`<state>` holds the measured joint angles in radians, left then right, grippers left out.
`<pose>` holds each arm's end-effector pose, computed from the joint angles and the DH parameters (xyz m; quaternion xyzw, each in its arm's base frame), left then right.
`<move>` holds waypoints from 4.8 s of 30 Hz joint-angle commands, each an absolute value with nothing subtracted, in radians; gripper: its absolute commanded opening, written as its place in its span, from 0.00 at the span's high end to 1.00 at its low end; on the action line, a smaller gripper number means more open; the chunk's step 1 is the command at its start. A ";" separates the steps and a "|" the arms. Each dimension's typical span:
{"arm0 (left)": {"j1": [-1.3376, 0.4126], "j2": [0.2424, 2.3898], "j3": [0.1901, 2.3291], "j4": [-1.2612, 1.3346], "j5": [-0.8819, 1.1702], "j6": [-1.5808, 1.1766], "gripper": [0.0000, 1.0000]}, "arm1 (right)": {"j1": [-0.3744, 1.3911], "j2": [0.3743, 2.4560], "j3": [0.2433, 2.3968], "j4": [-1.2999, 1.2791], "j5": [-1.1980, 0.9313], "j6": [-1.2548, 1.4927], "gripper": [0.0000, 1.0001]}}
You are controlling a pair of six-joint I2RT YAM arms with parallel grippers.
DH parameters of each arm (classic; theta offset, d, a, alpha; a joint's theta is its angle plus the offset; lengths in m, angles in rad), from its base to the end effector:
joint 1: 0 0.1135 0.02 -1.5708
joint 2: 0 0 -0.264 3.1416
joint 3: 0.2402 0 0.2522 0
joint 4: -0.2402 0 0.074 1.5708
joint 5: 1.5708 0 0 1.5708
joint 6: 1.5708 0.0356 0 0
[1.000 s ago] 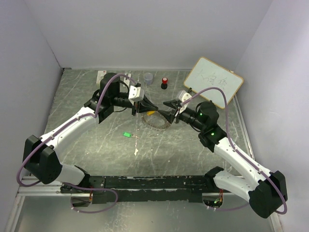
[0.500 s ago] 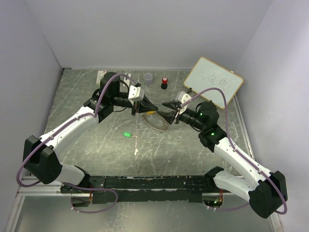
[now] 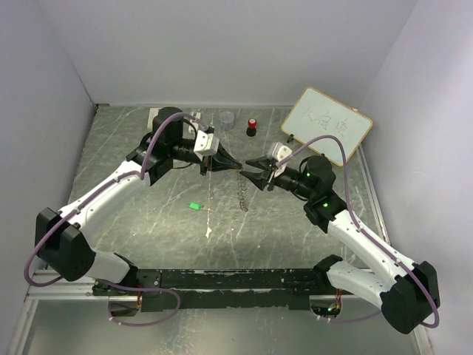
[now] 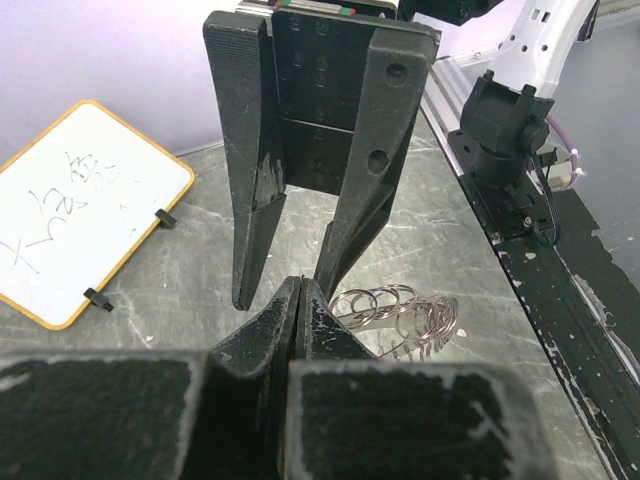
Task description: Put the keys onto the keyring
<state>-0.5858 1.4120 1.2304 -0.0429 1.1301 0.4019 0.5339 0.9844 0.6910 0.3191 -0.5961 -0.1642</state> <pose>0.2463 -0.2021 0.3691 0.6070 0.4232 -0.4652 0.4859 0.1871 0.1338 0.3226 -0.4258 0.5550 0.3273 0.6352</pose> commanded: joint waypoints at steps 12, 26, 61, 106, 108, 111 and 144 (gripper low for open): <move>-0.577 1.436 1.290 -0.081 1.197 0.474 0.93 | 0.529 0.959 0.725 0.349 -0.660 -0.176 0.82; -0.577 1.442 1.290 -0.078 1.203 0.476 0.93 | 0.529 0.989 0.733 0.362 -0.701 -0.173 1.00; -0.576 1.377 1.183 0.041 1.055 0.428 0.93 | 0.528 0.900 0.700 0.382 -0.522 -0.101 1.00; -0.576 1.362 1.132 0.126 0.977 0.346 0.69 | 0.528 0.908 0.733 0.348 -0.495 -0.114 1.00; -0.575 1.345 1.098 0.177 0.933 0.311 0.69 | 0.528 0.905 0.734 0.347 -0.486 -0.115 1.00; -0.574 1.286 1.006 0.312 0.829 0.234 0.69 | 0.528 0.898 0.731 0.355 -0.463 -0.110 1.00; -0.566 0.886 0.472 0.609 0.014 -0.165 0.61 | 0.526 1.332 0.736 0.717 -0.452 0.102 1.00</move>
